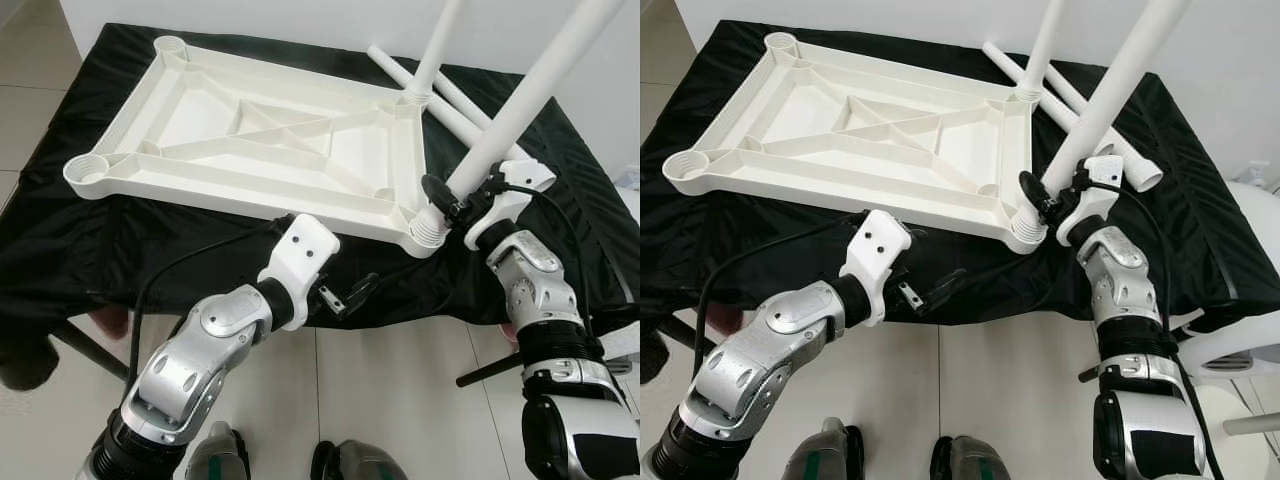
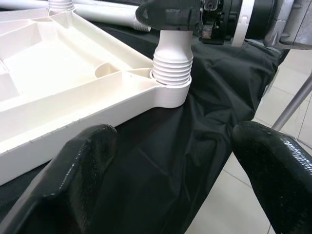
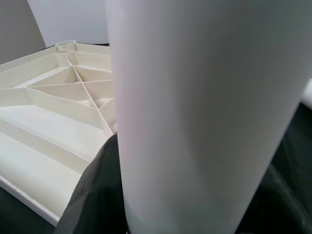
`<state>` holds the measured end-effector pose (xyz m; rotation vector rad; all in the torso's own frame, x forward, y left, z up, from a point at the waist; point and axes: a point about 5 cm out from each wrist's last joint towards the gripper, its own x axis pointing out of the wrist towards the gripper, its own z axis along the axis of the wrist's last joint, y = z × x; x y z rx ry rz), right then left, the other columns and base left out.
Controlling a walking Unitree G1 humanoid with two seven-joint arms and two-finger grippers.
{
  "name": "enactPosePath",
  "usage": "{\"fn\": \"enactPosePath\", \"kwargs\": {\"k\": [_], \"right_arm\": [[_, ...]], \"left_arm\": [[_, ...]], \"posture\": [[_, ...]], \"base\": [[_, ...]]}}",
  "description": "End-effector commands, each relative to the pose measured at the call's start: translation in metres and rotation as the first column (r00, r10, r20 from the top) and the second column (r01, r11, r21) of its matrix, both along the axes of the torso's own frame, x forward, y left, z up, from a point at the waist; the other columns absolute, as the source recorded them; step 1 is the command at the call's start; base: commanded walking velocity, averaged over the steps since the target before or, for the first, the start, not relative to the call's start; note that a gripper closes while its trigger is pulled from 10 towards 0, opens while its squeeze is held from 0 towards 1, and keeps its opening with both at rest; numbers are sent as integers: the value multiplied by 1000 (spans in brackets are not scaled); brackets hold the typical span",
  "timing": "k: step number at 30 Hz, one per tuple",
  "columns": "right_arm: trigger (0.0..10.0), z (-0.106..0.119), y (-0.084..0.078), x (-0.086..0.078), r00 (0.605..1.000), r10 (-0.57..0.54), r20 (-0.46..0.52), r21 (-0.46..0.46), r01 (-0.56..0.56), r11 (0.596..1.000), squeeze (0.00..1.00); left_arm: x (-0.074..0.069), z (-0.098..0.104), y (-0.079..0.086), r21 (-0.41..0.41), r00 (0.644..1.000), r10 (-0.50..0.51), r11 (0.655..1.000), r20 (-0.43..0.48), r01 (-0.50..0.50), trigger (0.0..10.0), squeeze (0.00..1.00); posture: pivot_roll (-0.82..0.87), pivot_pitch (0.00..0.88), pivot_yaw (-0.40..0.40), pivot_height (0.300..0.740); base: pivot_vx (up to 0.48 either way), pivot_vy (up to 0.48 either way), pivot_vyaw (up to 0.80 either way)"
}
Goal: Building children table
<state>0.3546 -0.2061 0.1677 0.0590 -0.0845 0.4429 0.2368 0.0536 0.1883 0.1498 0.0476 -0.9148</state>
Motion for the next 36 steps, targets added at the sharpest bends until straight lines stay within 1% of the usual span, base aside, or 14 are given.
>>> {"fn": "enactPosePath", "kwargs": {"k": [1, 8, 10, 12, 13, 14, 16, 19, 21, 24, 28, 31, 33, 36], "right_arm": [[10000, -41, 12, -9, 984, 73, -163, -37, -80, 996, 0], [10000, -45, 9, -6, 978, 69, -196, -36, -77, 996, 0], [10000, -43, 9, -1, 971, 62, -230, 5, -62, 998, 0], [10000, -43, 9, 1, 968, 63, -243, 23, -59, 998, 0], [10000, -43, 9, 1, 968, 63, -243, 23, -59, 998, 0], [10000, -40, 13, 4, 969, 66, -237, -3, -69, 998, 0], [10000, -39, 14, 6, 970, 67, -234, -6, -71, 997, 0], [10000, -39, 16, 8, 969, 70, -235, 15, -68, 998, 0], [10000, -40, 16, 8, 969, 71, -237, 20, -68, 997, 0], [10000, -43, 16, 7, 974, 52, -222, -17, -57, 998, 0], [10000, -45, 17, 5, 975, 55, -217, -31, -64, 998, 0], [10000, -49, 16, 2, 983, 33, -183, -58, -45, 997, 0], [10000, -50, 16, 1, 985, 30, -172, -48, -39, 998, 0], [10000, -57, 14, -6, 987, 6, -158, -5, -6, 1000, 0]], "left_arm": [[-2, 0, 0, -3, 1000, 4, 1000, -9, -4, 10000, 0], [-3, 0, 0, -4, 1000, 2, 1000, -9, -2, 10000, 0], [-3, -1, 0, -5, 1000, -1, 1000, -11, 0, 10000, 0], [-3, -1, -1, -5, 1000, -2, 1000, -11, 2, 10000, 0], [-3, -1, -1, -5, 1000, -2, 1000, -11, 2, 10000, 0], [-3, -1, -1, -3, 1000, -4, 1000, -11, 4, 10000, 0], [-3, -1, -1, -3, 1000, -5, 1000, -11, 5, 10000, 0], [-3, -1, -1, -4, 1000, -1, 1000, -10, 1, 10000, 0], [-3, 0, -1, -5, 1000, 2, 1000, -10, -2, 10000, 0], [-4, -1, 0, -7, 1000, 7, 1000, -11, -7, 10000, 0], [-4, -1, 0, -7, 1000, 8, 1000, -12, -8, 10000, 0], [-4, 0, 0, -8, 1000, 12, 1000, -11, -12, 10000, 0], [-4, 0, 0, -8, 1000, 13, 1000, -11, -13, 10000, 0], [-5, 0, 1, -8, 1000, 17, 1000, -12, -17, 10000, 0]], "posture": [[106, 125, -101, 740], [107, 117, -96, 740], [104, 114, -93, 740], [104, 114, -93, 740], [104, 114, -93, 740], [105, 111, -96, 740], [105, 111, -96, 740], [112, 109, -100, 740], [112, 109, -100, 740], [114, 108, -101, 740], [115, 110, -102, 740], [116, 111, -104, 740], [115, 113, -104, 740], [111, 119, -105, 740]], "base": [[0, 0, 0], [0, 0, 0], [0, 0, 0], [0, 0, 0], [0, 0, 0], [0, 0, 0], [0, 0, 0], [0, 0, 0], [0, 0, 0], [0, 0, 0], [0, 0, 0], [0, 0, 0], [0, 0, 0], [0, 0, 0]]}}
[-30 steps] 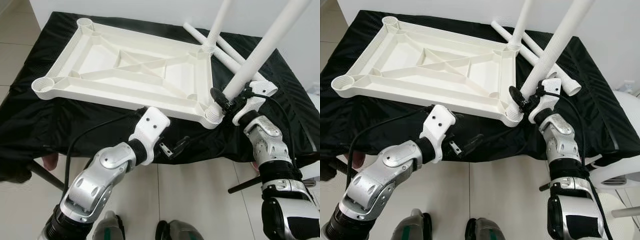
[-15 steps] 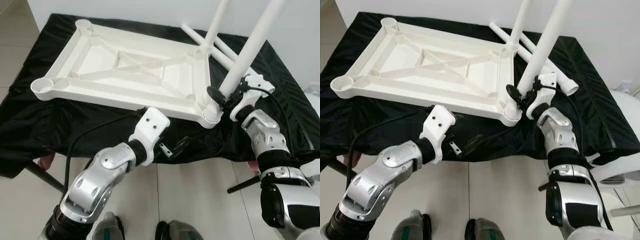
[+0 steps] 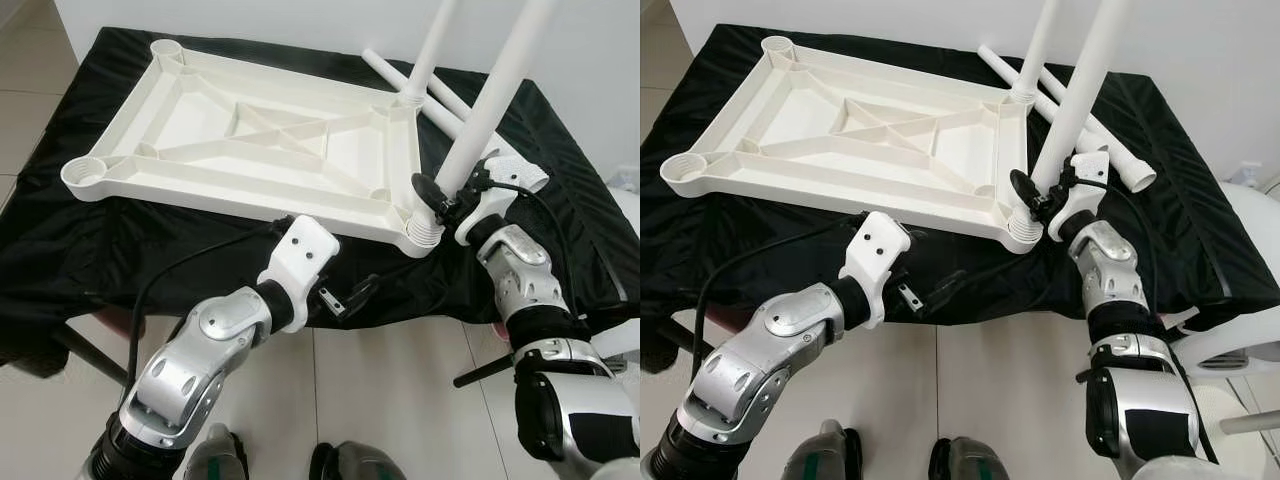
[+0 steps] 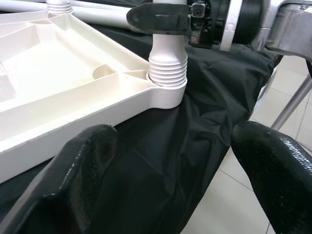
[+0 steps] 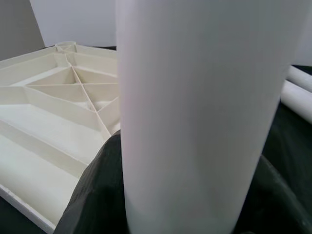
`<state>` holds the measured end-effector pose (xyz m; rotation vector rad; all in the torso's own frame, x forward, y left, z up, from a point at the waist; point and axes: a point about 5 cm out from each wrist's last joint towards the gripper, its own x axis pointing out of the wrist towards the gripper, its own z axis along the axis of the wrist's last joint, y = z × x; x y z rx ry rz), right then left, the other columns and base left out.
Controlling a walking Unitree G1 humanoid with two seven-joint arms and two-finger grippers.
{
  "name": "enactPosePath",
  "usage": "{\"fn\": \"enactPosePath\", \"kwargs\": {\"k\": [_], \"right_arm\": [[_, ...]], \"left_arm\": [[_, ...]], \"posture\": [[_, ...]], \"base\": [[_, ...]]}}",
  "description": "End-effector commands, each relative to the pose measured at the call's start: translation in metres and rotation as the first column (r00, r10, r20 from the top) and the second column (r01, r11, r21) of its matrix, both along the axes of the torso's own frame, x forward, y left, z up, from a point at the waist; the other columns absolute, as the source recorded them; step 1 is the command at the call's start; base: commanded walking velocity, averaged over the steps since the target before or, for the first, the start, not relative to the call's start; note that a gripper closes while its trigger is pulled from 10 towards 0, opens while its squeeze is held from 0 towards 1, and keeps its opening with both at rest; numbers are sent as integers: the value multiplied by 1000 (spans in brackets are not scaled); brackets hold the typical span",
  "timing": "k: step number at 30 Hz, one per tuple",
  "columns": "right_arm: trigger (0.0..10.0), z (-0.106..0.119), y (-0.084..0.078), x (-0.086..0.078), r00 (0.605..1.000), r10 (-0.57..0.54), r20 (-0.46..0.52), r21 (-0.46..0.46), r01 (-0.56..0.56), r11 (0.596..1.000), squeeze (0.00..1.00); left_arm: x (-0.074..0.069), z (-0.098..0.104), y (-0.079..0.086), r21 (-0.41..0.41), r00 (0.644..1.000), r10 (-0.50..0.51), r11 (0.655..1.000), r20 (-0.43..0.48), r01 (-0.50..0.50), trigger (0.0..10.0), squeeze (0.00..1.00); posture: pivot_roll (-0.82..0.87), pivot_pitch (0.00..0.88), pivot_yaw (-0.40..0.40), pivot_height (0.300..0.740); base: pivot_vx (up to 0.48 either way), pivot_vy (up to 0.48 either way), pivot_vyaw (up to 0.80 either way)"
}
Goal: Building children table
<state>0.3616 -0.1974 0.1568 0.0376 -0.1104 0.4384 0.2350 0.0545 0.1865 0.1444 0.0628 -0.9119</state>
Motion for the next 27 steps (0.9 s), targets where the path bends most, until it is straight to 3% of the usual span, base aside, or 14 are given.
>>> {"fn": "enactPosePath", "kwargs": {"k": [1, 10, 19, 27], "right_arm": [[10000, -47, 5, -15, 983, 7, -184, 22, -3, 1000, 0], [10000, -53, 1, -24, 989, -42, -144, 130, 61, 990, 0], [10000, -55, 0, -28, 992, -63, -109, 72, 71, 995, 0], [10000, -49, 10, -25, 995, -29, -91, 47, 33, 998, 0]], "left_arm": [[-3, 1, 0, -10, 1000, 14, 1000, 3, -14, 10000, 0], [-3, 2, 1, -12, 1000, 17, 1000, 0, -17, 10000, 0], [-3, 3, 2, -10, 1000, 17, 1000, -1, -17, 10000, 0], [-2, 3, 2, -13, 1000, 24, 1000, 0, -24, 10000, 0]], "posture": [[111, 119, -105, 740], [109, 130, -102, 740], [107, 137, -98, 740], [110, 137, -104, 740]], "base": [[0, 0, 0], [0, 0, 0], [0, 0, 0], [0, 0, 0]]}}
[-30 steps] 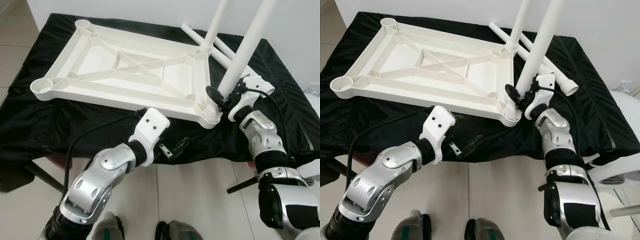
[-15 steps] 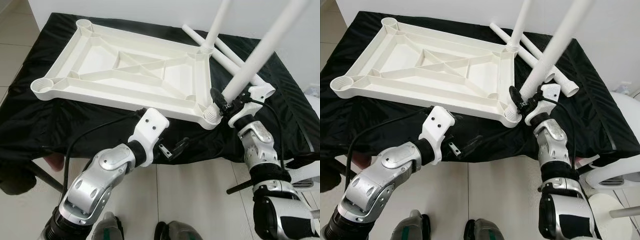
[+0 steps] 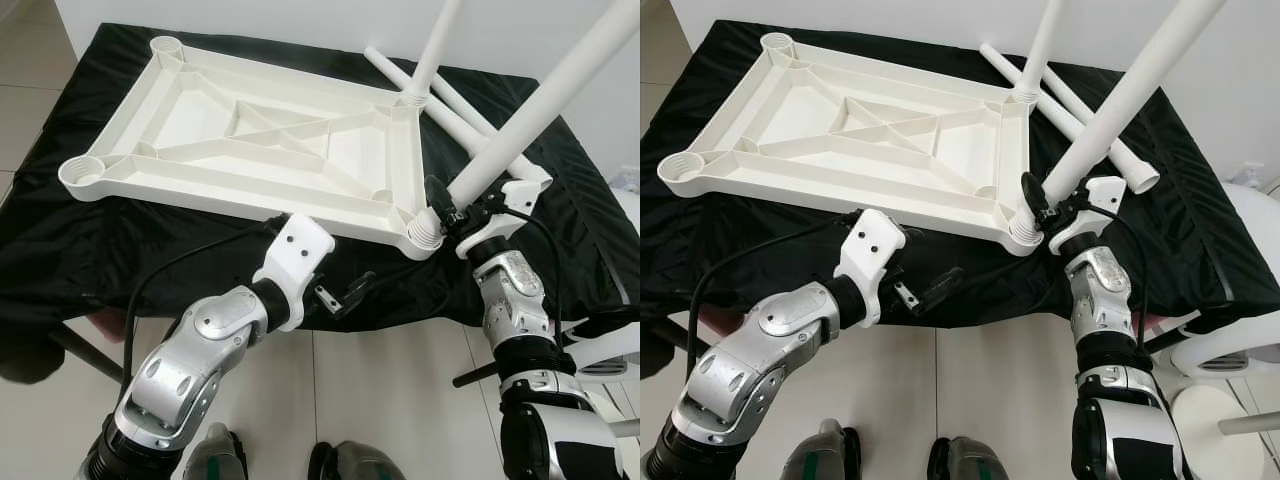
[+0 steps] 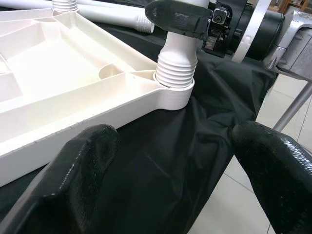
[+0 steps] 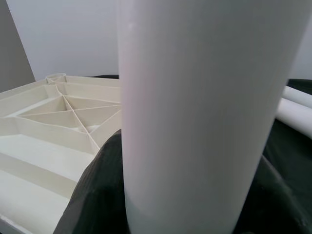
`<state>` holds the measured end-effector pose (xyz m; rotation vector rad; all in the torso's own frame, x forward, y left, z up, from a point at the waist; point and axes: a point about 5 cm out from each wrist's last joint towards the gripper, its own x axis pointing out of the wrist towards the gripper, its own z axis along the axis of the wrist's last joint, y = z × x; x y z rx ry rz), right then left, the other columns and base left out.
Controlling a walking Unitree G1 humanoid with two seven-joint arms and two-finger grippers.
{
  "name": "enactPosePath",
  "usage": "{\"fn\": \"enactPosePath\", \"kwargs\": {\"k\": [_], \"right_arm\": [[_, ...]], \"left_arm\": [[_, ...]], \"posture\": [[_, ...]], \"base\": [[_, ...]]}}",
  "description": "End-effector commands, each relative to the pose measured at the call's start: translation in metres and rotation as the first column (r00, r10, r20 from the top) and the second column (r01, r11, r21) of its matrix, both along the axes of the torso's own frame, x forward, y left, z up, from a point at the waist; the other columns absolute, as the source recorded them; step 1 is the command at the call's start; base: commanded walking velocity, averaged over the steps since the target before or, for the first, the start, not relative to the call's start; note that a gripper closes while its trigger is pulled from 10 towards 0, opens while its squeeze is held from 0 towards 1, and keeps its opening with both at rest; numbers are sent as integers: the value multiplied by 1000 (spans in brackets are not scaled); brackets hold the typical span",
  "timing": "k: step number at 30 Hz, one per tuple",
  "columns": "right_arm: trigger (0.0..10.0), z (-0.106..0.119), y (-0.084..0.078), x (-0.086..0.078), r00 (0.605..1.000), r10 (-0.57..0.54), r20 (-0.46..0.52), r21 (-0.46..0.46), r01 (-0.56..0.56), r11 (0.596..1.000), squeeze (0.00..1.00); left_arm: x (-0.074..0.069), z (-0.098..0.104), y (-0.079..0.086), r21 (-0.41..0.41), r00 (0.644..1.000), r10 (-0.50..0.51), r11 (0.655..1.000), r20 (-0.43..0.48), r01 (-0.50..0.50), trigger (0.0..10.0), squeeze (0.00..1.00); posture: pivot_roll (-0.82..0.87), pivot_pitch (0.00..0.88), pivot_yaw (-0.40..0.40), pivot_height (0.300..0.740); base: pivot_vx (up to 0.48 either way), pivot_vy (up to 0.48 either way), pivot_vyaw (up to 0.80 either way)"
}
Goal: Building children table
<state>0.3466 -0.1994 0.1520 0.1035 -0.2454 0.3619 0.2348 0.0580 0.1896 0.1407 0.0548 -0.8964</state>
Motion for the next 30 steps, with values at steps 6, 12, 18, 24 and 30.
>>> {"fn": "enactPosePath", "kwargs": {"k": [6, 12, 18, 24, 30], "right_arm": [[10000, -39, 19, -7, 982, 30, -185, -60, -42, 997, 0], [10000, -36, 21, -6, 985, 35, -168, -61, -46, 997, 0], [10000, -41, 21, -11, 985, 28, -171, -68, -41, 997, 0], [10000, -46, 19, -17, 982, -60, -177, -63, 49, 997, 0], [10000, -45, 23, -20, 973, -162, -165, -51, 155, 987, 0]], "left_arm": [[-1, 0, 0, -8, 1000, 18, 1000, -3, -18, 10000, 0], [1, 1, 0, -8, 1000, 19, 1000, 1, -19, 10000, 0], [3, 2, 1, -5, 1000, 17, 1000, 8, -17, 10000, 0], [3, 2, 1, -5, 1000, 16, 1000, 7, -15, 10000, 0], [4, 2, 0, -8, 1000, 15, 1000, 8, -15, 10000, 0]], "posture": [[112, 127, -107, 740], [112, 120, -108, 740], [109, 115, -102, 740], [103, 113, -105, 740], [102, 111, -106, 740]], "base": [[0, 0, 0], [0, 0, 0], [0, 0, 0], [0, 0, 0], [0, 0, 0]]}}
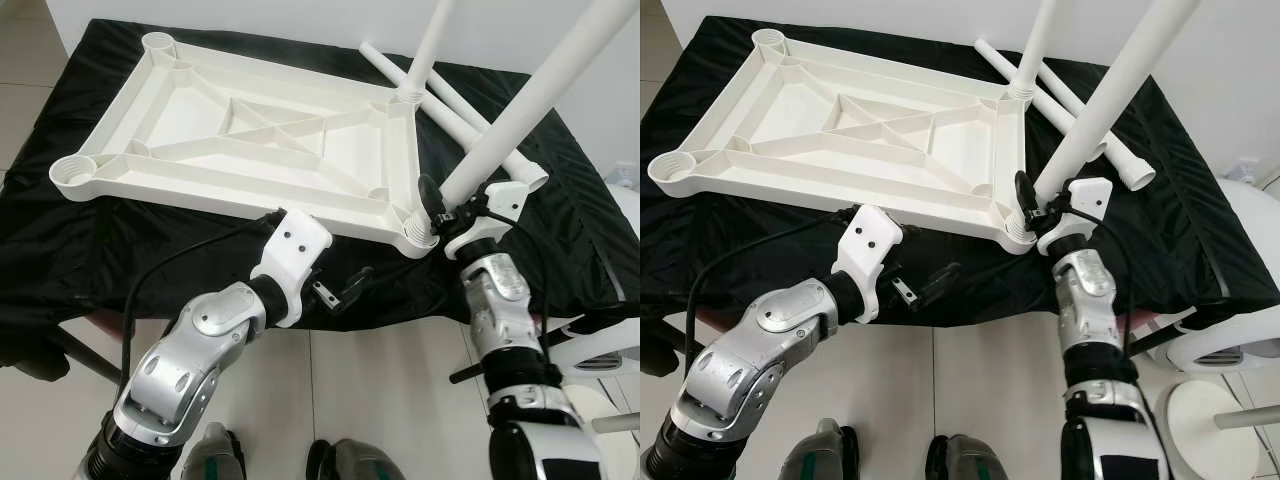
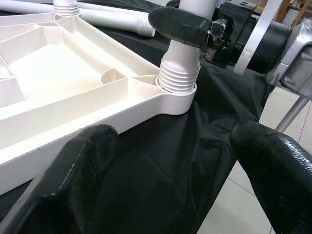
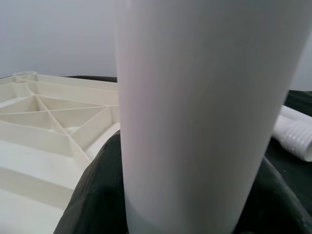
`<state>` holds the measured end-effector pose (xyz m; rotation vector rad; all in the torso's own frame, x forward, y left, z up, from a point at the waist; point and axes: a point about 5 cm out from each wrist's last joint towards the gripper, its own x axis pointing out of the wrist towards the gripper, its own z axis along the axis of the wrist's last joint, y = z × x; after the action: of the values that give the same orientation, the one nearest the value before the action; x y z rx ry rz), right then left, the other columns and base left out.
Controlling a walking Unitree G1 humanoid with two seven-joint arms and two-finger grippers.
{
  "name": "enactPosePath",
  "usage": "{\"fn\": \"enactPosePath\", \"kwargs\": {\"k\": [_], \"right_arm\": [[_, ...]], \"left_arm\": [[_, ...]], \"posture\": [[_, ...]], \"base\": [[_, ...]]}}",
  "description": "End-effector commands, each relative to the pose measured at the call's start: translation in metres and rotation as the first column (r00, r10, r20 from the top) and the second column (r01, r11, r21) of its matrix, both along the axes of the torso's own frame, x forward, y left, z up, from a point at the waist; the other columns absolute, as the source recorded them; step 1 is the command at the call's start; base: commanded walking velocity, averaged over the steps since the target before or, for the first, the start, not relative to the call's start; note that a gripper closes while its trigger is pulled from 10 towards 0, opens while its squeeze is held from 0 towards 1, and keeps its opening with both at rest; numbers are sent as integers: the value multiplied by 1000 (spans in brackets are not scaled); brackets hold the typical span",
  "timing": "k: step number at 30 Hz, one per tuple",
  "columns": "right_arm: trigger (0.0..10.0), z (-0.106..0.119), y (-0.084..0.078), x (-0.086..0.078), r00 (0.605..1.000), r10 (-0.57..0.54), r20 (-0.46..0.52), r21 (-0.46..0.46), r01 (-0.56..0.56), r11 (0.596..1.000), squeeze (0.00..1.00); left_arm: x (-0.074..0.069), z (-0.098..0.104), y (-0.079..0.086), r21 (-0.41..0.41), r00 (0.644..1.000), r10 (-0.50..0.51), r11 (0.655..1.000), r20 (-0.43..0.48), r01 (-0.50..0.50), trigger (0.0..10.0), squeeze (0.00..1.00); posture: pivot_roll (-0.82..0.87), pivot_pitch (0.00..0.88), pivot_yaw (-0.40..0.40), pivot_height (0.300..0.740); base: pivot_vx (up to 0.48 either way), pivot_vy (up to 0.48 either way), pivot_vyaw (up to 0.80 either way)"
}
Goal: Building children table
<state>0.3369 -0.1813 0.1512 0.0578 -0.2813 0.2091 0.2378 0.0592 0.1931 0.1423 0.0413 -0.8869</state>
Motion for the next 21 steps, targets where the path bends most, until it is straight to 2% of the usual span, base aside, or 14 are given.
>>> {"fn": "enactPosePath", "kwargs": {"k": [1, 8, 12, 13, 14, 18, 20, 21], "right_arm": [[10000, -44, 5, -10, 979, -5, -202, -2, 4, 1000, 0], [10000, -42, 11, -11, 979, -71, -192, 26, 77, 997, 0], [10000, -40, 14, -11, 969, -150, -198, 44, 162, 986, 0], [10000, -37, 18, -9, 948, -233, -216, 58, 251, 966, 0], [10000, -37, 19, -8, 935, -271, -229, 64, 292, 954, 0], [10000, -35, 21, -7, 915, -331, -231, 57, 353, 934, 0], [10000, -35, 22, -8, 878, -409, -247, 56, 435, 899, 0], [10000, -35, 22, -8, 878, -409, -247, 56, 435, 899, 0]], "left_arm": [[1, -1, -2, -4, 1000, 6, 1000, -5, -6, 10000, 0], [2, -1, -1, -4, 1000, 7, 1000, -4, -7, 10000, 0], [1, -1, -1, -3, 1000, 7, 1000, -4, -7, 10000, 0], [2, -1, -1, -2, 1000, 7, 1000, -4, -7, 10000, 0], [2, -1, -1, -1, 1000, 7, 1000, -4, -7, 10000, 0], [2, -1, -1, -1, 1000, 7, 1000, -2, -7, 10000, 0], [2, -1, -1, -1, 1000, 7, 1000, -1, -7, 10000, 0], [2, -1, -1, -1, 1000, 7, 1000, -1, -7, 10000, 0]], "posture": [[102, 111, -106, 740], [104, 111, -105, 740], [110, 108, -107, 740], [112, 106, -107, 740], [112, 105, -108, 740], [115, 102, -109, 740], [120, 97, -109, 740], [120, 97, -109, 740]], "base": [[0, 0, 0], [0, 0, 0], [0, 0, 0], [0, 0, 0], [0, 0, 0], [0, 0, 0], [0, 0, 0], [0, 0, 0]]}}
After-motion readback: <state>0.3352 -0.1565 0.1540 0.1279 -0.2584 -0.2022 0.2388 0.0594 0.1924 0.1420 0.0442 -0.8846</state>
